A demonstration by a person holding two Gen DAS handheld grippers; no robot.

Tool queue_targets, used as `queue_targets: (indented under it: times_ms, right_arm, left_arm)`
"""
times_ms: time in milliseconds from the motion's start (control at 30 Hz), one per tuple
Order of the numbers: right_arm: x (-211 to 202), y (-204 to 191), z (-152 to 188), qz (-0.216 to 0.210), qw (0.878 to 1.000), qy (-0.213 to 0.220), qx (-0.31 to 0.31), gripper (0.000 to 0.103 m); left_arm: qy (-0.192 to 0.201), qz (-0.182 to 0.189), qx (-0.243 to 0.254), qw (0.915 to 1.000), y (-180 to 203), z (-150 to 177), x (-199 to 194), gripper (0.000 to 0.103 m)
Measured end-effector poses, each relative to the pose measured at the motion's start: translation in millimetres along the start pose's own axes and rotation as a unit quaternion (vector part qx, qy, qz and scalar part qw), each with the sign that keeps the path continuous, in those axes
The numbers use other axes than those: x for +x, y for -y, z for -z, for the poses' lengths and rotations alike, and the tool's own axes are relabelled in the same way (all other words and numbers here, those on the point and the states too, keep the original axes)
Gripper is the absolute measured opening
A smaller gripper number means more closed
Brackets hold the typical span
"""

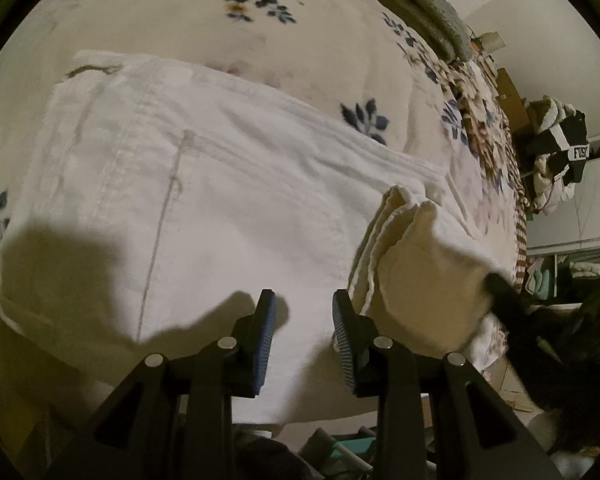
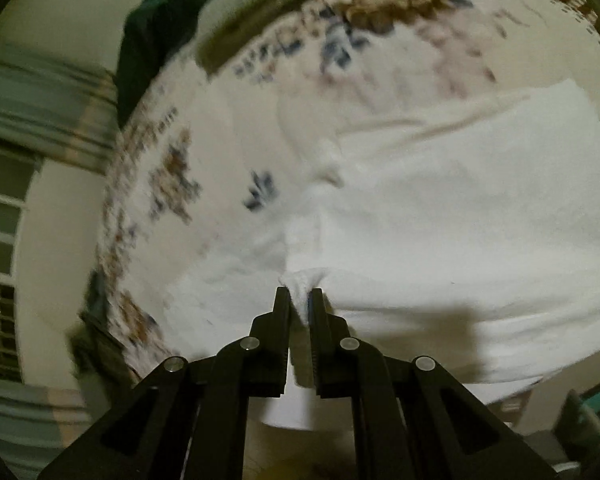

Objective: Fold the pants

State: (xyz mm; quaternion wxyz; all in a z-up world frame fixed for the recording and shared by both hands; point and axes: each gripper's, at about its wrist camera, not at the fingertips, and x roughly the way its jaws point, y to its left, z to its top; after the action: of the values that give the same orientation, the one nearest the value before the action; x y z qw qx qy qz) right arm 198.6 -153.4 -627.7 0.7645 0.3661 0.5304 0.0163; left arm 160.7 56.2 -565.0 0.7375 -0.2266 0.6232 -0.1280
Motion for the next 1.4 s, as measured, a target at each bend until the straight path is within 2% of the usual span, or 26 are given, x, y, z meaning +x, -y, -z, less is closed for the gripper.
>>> queue_targets:
  times_ms: [133, 233, 333, 400, 467, 500, 533, 567, 600, 700, 800, 867, 933, 967, 1067, 1167, 1233, 1300, 1333, 1367, 1400]
  right_arm:
    - [-27.2, -12.2, -11.0, -0.027, 0.998, 0.057, 0.004, 0.01]
    - [-19.5, -5.3, -9.3, -0.028, 0.998, 0.05, 0.006, 0.01]
    - [21.0, 14.4, 8.0, 0.008, 1.0, -0.03, 0.001, 0.013]
    - [54.1, 29.7, 21.1, 0.029, 0.993, -0.113, 0.005, 0.015]
    - [62.9, 45.1, 28.7, 0.02, 0.987, -0.156, 0.029, 0.031]
    - [55.3, 50.5, 29.1, 0.007, 0.988, -0.152, 0.038, 0.057]
    - [47.4, 53.1, 28.5, -0.004, 0.989, -0.145, 0.039, 0.079]
    - [35.8, 56.5, 27.0, -0.01, 0.99, -0.132, 0.039, 0.083]
    - [23.1, 61.2, 25.3, -0.009, 0.992, -0.116, 0.04, 0.083]
    - [-0.2, 76.2, 20.1, 0.03, 0.995, -0.093, 0.029, 0.083]
    - [-10.4, 94.9, 16.0, 0.06, 0.994, -0.083, 0.031, 0.083]
    - [-17.1, 107.1, 11.7, 0.073, 0.994, -0.074, 0.038, 0.083]
    - [-22.7, 114.6, 5.4, 0.082, 0.994, -0.062, 0.04, 0.083]
    - [-27.0, 117.0, 2.4, 0.087, 0.994, -0.053, 0.04, 0.083]
    - [-38.9, 125.6, -3.0, 0.091, 0.994, -0.031, 0.047, 0.083]
    - [-50.9, 131.7, -7.8, 0.088, 0.994, -0.013, 0.056, 0.083]
    - [-57.3, 138.3, -10.2, 0.078, 0.995, -0.011, 0.06, 0.083]
    - [-61.0, 142.1, -10.7, 0.078, 0.995, -0.012, 0.061, 0.083]
    - [-61.5, 143.4, -11.4, 0.077, 0.995, -0.016, 0.061, 0.083]
    - [-62.7, 145.6, -12.0, 0.076, 0.995, -0.019, 0.062, 0.083]
    - [-59.6, 141.5, -11.8, 0.075, 0.995, -0.019, 0.062, 0.083]
  left_arm:
    - [0.002, 0.001, -0.007, 1.0, -5.6, 0.6, -7.8, 0.027]
    - [0.001, -0.002, -0.006, 1.0, -6.5, -0.3, -7.9, 0.027]
    - [-0.007, 0.001, -0.007, 0.9999, -4.9, -2.6, -4.4, 0.027]
    - [-0.011, 0.007, -0.003, 0.9999, -0.4, -5.6, -3.0, 0.027]
    - [-0.017, 0.019, 0.007, 0.9997, 10.7, -11.1, -0.4, 0.027]
    - [-0.019, 0.025, 0.011, 0.9994, 16.1, -13.3, 1.1, 0.027]
    - [-0.024, 0.033, 0.02, 0.999, 25.3, -17.0, 4.0, 0.027]
    - [-0.026, 0.038, 0.029, 0.9985, 33.7, -20.0, 6.5, 0.027]
    - [-0.03, 0.048, 0.048, 0.9972, 48.3, -24.5, 10.8, 0.027]
    - [-0.035, 0.06, 0.104, 0.9921, 83.6, -32.6, 23.3, 0.027]
    - [-0.042, 0.046, 0.159, 0.9853, 111.8, -36.0, 42.7, 0.026]
    - [-0.051, 0.034, 0.204, 0.9771, 128.3, -35.8, 58.5, 0.025]
    - [-0.047, 0.034, 0.23, 0.9714, 135.1, -33.7, 64.9, 0.006]
    - [-0.043, 0.034, 0.236, 0.9702, 137.6, -34.0, 66.0, 0.0]
    - [-0.02, 0.051, 0.232, 0.9711, 139.1, -35.8, 51.3, 0.0]
    - [0.022, 0.069, 0.229, 0.9707, 145.6, -42.3, 23.7, 0.0]
    - [0.016, 0.078, 0.221, 0.972, 146.2, -50.3, 18.1, 0.0]
    - [-0.021, 0.104, 0.193, 0.9755, 140.3, -56.7, 23.4, 0.004]
    - [-0.036, 0.097, 0.183, 0.9777, 136.5, -56.9, 27.5, 0.009]
    - [-0.044, 0.083, 0.183, 0.9785, 133.8, -54.6, 31.4, 0.026]
    - [-0.045, 0.073, 0.186, 0.9789, 132.1, -51.8, 33.4, 0.049]
